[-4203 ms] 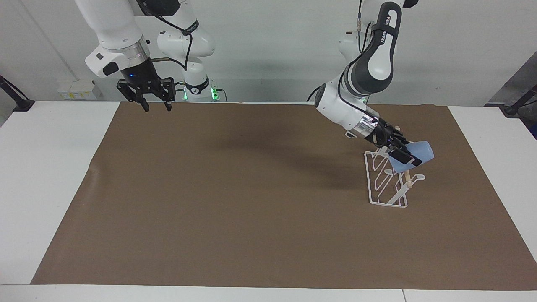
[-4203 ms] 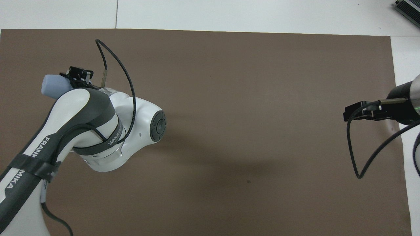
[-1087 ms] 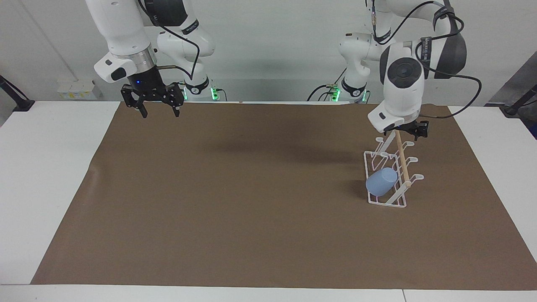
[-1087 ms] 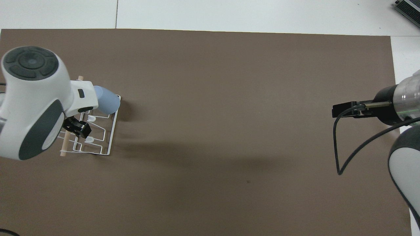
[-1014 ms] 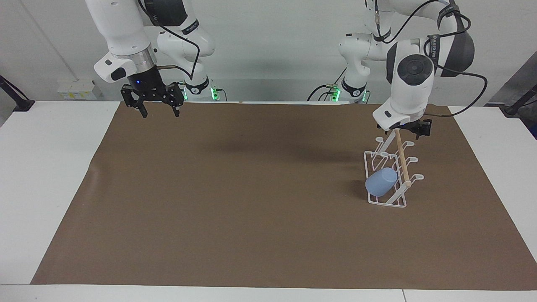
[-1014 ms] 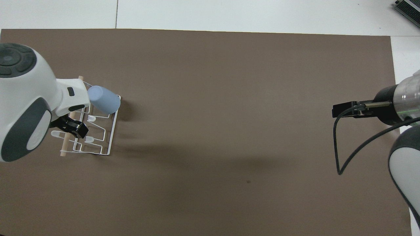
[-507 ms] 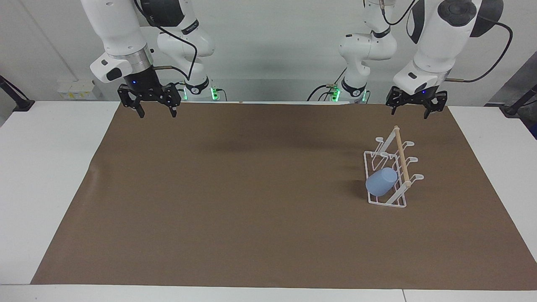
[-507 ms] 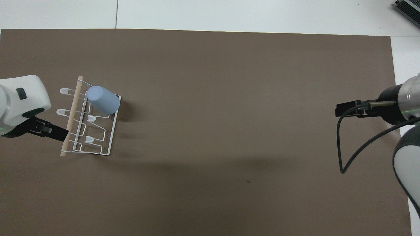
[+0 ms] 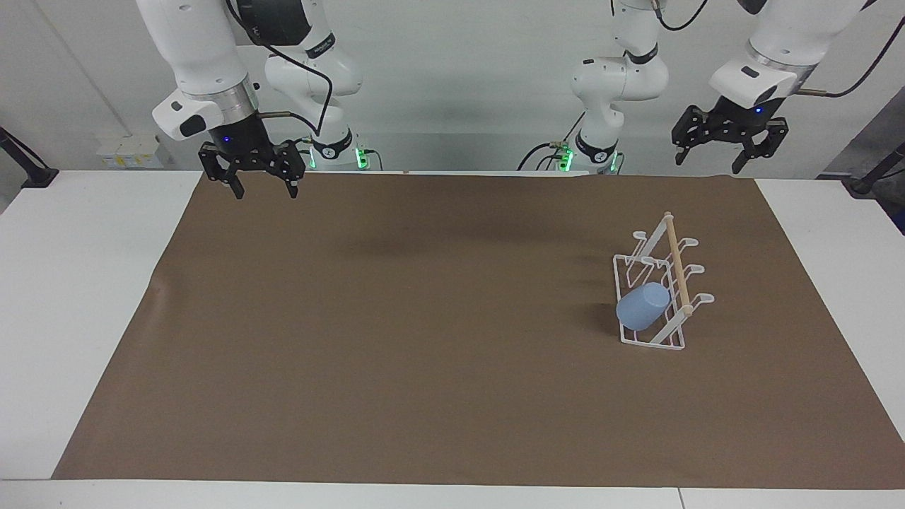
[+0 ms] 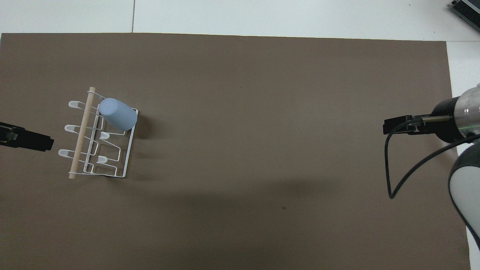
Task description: Hang cup on cup holder
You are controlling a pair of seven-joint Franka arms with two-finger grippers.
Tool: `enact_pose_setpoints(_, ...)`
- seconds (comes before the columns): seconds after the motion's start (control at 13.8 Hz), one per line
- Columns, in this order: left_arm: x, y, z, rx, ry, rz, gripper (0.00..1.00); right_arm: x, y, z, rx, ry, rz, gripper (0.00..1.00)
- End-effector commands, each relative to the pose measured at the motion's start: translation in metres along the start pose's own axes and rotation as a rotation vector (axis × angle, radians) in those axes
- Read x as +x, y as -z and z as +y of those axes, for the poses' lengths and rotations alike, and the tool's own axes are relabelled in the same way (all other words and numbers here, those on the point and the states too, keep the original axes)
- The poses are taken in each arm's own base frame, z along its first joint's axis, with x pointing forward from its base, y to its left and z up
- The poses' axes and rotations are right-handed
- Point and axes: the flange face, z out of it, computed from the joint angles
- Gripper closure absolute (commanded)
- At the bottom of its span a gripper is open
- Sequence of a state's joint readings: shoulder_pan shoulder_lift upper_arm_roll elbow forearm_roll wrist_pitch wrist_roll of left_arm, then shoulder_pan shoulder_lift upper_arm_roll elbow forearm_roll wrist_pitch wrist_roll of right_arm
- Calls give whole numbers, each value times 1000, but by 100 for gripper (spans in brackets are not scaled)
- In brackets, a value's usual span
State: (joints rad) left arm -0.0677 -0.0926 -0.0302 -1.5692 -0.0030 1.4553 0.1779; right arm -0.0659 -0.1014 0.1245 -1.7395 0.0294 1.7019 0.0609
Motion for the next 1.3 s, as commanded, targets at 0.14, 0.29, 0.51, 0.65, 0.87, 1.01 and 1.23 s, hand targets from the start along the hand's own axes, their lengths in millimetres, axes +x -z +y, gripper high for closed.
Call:
enact_pose_setpoints(0.14,6,3,-18,-40,33,-6,0,-6,1,1,15,-19,1,0)
enact_pose_setpoints(0.29,14,-5,-20,-37,32,-13,0,-6,1,1,15,-19,1,0)
enact_pose_setpoints(0.51,19,-6,-42,-38,67,-12,0,-6,1,1,15,-19,1,0)
enact_pose_setpoints(0.65,10,2,-49,-39,72,13,0,-6,1,1,15,-19,1,0)
enact_pose_setpoints(0.87,5,-1,-51,-43,73,2,0,-6,0,1,15,-19,-1,0)
enact_pose_setpoints(1.01,4,-1,-49,-38,56,-2,0,-6,1,1,15,-19,1,0)
enact_pose_setpoints(1.23,4,-1,-46,-38,21,-5,0,-6,1,1,15,-19,1,0)
